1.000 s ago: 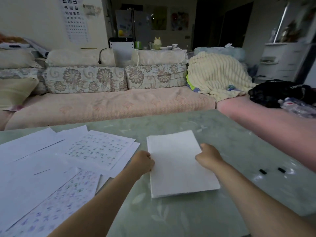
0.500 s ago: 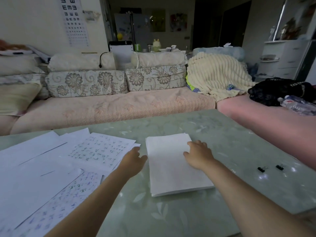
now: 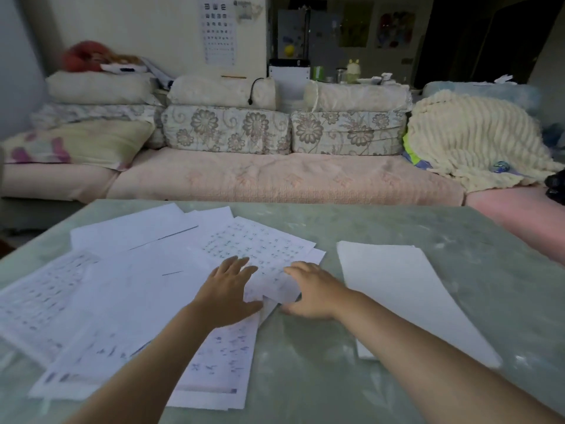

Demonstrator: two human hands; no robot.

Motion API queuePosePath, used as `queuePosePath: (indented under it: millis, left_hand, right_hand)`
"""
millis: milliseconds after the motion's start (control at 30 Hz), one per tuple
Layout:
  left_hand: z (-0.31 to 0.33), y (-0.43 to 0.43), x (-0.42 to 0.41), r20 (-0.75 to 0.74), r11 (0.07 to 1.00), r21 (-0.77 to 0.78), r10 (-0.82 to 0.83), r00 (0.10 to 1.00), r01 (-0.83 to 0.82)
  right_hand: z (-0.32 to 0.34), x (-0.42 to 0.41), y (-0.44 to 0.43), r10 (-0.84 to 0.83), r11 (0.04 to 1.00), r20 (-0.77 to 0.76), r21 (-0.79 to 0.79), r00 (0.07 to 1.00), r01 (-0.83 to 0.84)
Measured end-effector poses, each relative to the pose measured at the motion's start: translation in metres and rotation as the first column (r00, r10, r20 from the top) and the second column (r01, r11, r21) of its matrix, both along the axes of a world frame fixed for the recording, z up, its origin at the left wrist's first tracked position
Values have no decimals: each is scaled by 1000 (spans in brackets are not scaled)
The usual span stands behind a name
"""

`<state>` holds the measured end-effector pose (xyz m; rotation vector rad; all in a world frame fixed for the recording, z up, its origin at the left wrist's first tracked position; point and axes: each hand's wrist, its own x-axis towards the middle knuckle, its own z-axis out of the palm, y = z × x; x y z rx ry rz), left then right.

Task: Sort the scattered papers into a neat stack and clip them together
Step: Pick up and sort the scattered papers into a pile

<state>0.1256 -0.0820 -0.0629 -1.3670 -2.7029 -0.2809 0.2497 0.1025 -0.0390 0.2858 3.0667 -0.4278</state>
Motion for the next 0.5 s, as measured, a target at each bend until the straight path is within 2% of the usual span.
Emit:
queuePosePath:
  millis: [167,233,400,500]
  left_hand:
    - [-4,0,-36,159,995,-59,-67,985,78]
    - [-10,4,-39,209,998,-38,-44,977,53]
    - [-21,12,-43,55,994,97,-61,997,55]
    - [-16,14,-37,12,989,123,-81,997,79]
  right_hand:
    - [-7,-31,-8,53,997,126,48,991,-60]
    - [-12,-38,-7,56,996,99,61,994,-63]
    - [-21,-43,-6,153,949,-58,286,987,-130]
    - [-20,-47,-8,165,911,-134,400,977,-99]
